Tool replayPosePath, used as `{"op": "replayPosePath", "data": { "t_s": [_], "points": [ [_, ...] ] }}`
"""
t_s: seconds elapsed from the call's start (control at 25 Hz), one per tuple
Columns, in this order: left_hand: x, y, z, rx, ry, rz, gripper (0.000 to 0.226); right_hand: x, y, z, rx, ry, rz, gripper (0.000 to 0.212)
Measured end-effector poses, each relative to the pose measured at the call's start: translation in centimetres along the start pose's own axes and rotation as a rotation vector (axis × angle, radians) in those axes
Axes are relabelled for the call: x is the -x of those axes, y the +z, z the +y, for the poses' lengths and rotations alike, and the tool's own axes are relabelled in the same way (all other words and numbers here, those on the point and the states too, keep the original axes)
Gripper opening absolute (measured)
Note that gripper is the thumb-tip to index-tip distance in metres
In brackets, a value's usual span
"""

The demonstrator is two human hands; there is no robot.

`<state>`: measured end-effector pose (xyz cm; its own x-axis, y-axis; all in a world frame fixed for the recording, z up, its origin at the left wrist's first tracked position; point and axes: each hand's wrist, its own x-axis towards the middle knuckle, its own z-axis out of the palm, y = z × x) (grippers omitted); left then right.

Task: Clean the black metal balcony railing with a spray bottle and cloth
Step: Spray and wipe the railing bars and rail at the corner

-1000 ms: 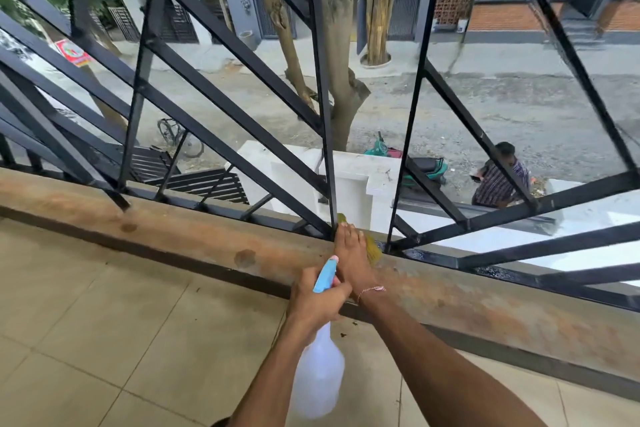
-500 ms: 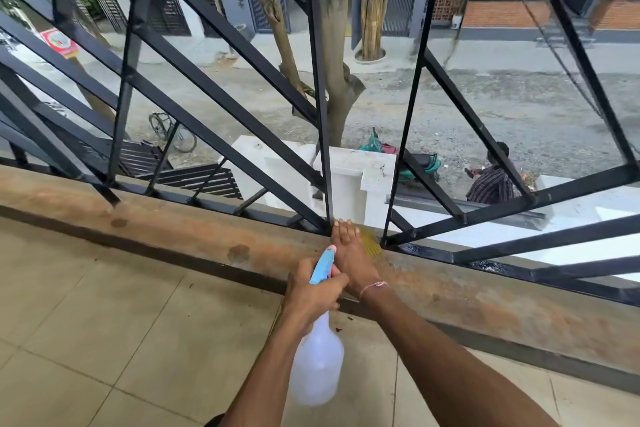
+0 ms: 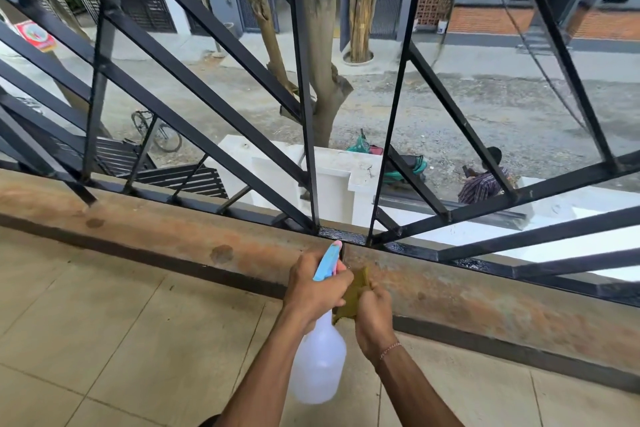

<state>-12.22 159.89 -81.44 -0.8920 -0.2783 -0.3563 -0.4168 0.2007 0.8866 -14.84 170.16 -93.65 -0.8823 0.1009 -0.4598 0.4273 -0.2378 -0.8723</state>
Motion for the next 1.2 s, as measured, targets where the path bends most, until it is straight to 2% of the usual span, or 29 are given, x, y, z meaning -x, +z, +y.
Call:
{"op": "replayPosePath", "data": {
  "t_s": [0.16,0.28,0.32,0.36,0.4,0.48,0.52,0.6,0.64,0.72,0.8,0.88,0.92,1.0,1.2],
  "points": [
    [0.2,-0.2,0.1,-0.009,0.006,-0.017,0.014,-0.8,1.3,-0.3,0.144,-0.074,-0.097,0.045],
    [0.1,-0.4,0.3,-0.039,-0.068,-0.082,0.027,-1.3,2.5,-1.3,0.009,0.084,-0.200,0.022],
    [-0.1,-0.5,0.2,-0.057,-0.111,-0.092,0.030,-1.2,2.7,-1.5,-0.012,0.116,-0.207,0.031],
    [-0.2,-0.7,0.2,-0.071,-0.160,-0.098,0.034,-1.2,2.7,-1.1,-0.009,0.101,-0.201,0.029],
    [-0.4,-0.8,0.1,-0.084,-0.196,-0.105,0.039,-1.3,2.7,-0.5,-0.025,0.045,-0.210,0.024],
    [-0.9,-0.9,-0.3,-0.109,-0.228,-0.104,0.048,-1.3,2.4,0.5,0.105,-0.175,-0.225,0.053],
    [-1.1,-1.0,-0.5,-0.115,-0.228,-0.099,0.048,-1.9,2.4,1.2,0.264,-0.274,-0.161,0.060],
    [-1.2,-1.3,-0.7,-0.115,-0.225,-0.088,0.046,-2.8,2.9,1.7,0.540,-0.388,-0.018,0.056],
    [-1.3,-1.3,-0.8,-0.116,-0.223,-0.081,0.048,-3.3,3.1,2.0,0.591,-0.407,0.052,0.050],
    [-1.4,-1.5,-0.9,-0.111,-0.236,-0.060,0.052,-3.7,4.3,2.2,0.562,-0.446,0.079,0.036],
    [-1.1,-1.6,-0.8,-0.098,-0.243,-0.052,0.051,-3.7,5.6,1.9,0.448,-0.430,0.076,0.016],
    [-0.7,-1.6,-0.7,-0.090,-0.238,-0.045,0.053,-4.7,6.5,0.2,0.416,-0.306,0.142,0.010],
    [-0.7,-1.5,-0.9,-0.088,-0.228,-0.036,0.053,-5.6,6.9,-0.6,0.434,-0.220,0.192,0.011],
    [-0.5,-1.5,-0.8,-0.090,-0.216,-0.025,0.052,-6.9,7.1,-1.6,0.489,-0.126,0.180,0.018],
    [-0.5,-1.1,-0.5,-0.108,-0.173,-0.048,0.047,-6.0,6.6,-0.9,0.430,-0.176,0.154,0.019]
  ]
}}
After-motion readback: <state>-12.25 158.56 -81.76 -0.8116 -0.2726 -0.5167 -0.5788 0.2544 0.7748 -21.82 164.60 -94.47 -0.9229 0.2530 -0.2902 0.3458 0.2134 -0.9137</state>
